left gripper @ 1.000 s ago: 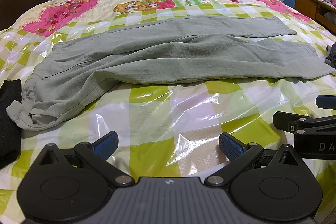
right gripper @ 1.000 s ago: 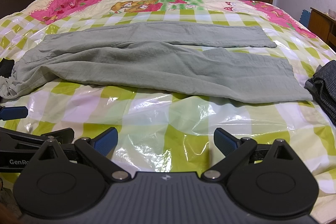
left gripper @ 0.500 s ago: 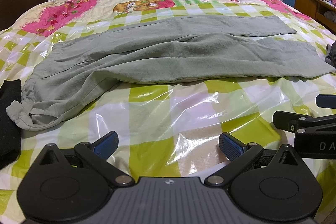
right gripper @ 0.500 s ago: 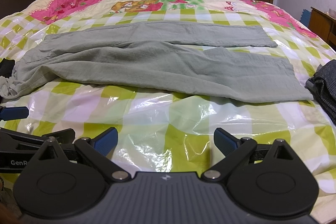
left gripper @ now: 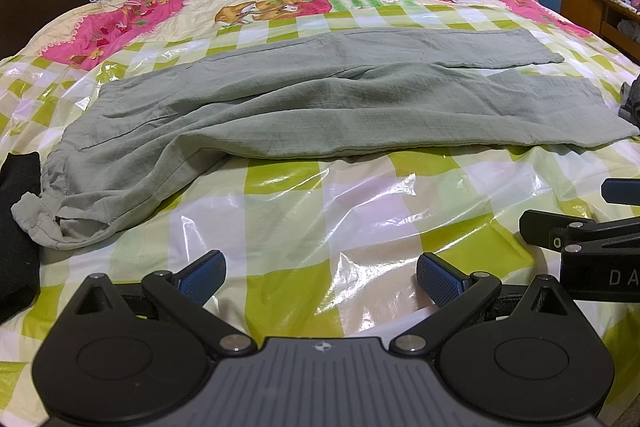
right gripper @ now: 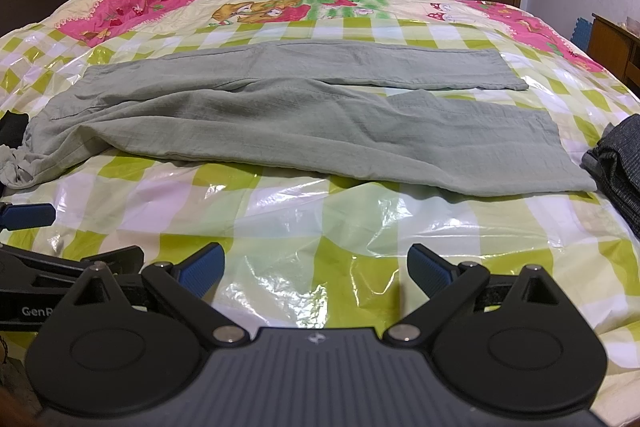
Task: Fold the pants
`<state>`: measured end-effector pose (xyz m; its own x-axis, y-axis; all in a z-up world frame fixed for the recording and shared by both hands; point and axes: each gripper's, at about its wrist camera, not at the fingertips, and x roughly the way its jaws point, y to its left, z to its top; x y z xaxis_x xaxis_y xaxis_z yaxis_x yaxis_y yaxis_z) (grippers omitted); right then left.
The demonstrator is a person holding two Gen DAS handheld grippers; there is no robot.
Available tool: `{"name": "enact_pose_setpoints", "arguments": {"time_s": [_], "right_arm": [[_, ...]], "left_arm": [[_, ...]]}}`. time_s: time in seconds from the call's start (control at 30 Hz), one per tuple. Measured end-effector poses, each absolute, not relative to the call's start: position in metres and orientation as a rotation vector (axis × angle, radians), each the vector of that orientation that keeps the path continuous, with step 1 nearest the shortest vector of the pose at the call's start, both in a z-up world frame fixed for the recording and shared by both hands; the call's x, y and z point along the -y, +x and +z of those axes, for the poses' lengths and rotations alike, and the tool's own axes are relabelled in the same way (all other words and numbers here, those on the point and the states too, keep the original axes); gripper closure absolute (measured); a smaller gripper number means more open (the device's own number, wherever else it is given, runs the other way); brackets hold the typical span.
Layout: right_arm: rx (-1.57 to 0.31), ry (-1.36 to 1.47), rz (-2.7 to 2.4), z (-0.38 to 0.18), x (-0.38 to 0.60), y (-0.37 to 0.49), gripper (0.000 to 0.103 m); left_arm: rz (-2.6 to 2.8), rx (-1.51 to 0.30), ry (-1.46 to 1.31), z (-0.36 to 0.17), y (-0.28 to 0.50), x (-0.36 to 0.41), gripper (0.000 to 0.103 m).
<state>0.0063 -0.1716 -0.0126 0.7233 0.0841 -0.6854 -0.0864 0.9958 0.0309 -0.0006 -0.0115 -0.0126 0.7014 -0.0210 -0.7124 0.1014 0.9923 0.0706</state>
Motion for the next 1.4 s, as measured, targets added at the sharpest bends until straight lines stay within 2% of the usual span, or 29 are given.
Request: {"name": "enact_pose_setpoints", "arguments": {"time_s": [1.4], "right_arm": [[-0.756, -0.004, 0.096, -0.0129, 0.1715, 0.0062, 0.006]], "left_arm": [[-0.065, -0.804, 0.106, -0.0119, 0.0003, 0.011, 0.0]]}}
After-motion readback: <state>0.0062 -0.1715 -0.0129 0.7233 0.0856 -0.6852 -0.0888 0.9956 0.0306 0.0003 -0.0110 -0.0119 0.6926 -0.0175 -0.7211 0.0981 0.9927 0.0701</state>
